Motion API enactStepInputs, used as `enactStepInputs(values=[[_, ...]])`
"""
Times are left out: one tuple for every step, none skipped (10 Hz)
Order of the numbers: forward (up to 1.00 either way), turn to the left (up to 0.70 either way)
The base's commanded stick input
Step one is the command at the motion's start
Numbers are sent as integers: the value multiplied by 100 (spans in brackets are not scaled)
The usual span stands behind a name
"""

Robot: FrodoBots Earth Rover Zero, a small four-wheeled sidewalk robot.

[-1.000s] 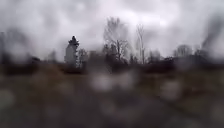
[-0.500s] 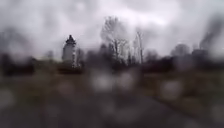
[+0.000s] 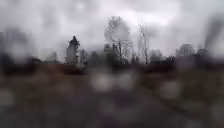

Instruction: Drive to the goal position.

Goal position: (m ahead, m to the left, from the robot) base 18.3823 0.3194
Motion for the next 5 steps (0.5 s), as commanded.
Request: enactStepInputs(values=[[100,35],[100,0],[100,0],[100,0],[100,0]])
